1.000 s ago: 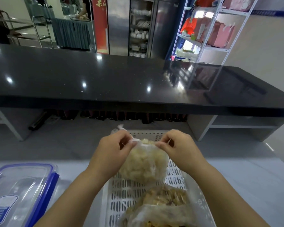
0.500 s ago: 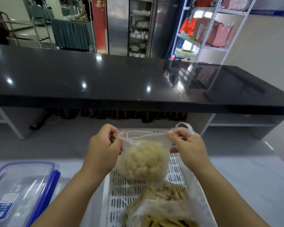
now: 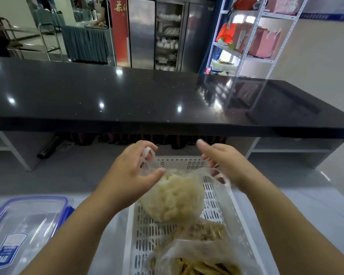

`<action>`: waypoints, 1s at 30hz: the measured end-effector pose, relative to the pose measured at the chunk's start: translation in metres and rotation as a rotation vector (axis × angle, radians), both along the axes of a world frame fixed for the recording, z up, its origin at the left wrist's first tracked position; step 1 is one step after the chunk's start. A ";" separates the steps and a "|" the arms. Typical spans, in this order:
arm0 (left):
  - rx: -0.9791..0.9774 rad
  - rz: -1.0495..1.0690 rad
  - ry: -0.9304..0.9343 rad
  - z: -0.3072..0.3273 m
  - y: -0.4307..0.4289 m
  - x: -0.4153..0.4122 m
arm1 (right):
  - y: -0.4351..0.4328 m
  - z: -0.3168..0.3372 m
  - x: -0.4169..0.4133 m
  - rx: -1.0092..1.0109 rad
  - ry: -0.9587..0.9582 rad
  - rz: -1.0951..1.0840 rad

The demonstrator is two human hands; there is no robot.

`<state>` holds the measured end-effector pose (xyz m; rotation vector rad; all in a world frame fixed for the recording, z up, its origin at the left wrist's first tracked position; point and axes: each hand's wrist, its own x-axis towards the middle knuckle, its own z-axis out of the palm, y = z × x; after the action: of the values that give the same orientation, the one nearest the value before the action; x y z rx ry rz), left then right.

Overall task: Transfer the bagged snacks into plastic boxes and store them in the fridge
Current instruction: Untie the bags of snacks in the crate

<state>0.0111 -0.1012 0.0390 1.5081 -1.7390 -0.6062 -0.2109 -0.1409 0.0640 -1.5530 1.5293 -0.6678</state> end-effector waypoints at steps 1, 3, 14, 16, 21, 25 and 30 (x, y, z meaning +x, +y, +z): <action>-0.006 -0.008 -0.075 0.002 -0.002 -0.002 | 0.000 0.004 0.009 -0.020 0.158 0.045; 0.015 -0.013 -0.254 0.004 -0.007 -0.005 | 0.001 0.009 0.023 -0.033 0.421 0.118; 0.093 0.126 0.106 -0.010 -0.014 -0.008 | 0.011 -0.001 0.052 -0.120 0.878 0.099; 0.099 0.150 0.154 -0.016 -0.013 -0.008 | 0.009 -0.008 0.044 -0.118 0.839 0.009; 0.096 0.179 0.135 -0.025 -0.010 -0.003 | 0.006 -0.027 0.014 -0.069 0.359 -0.132; 0.187 0.154 0.093 -0.031 -0.009 0.000 | 0.010 -0.029 -0.006 0.307 -0.519 -0.197; 0.492 0.055 0.865 -0.025 -0.007 -0.004 | 0.008 -0.046 -0.019 0.598 -1.102 -0.268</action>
<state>0.0070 -0.1083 0.0145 1.2813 -0.9055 -1.4721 -0.2301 -0.1328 0.0182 -0.3588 0.9167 -0.8912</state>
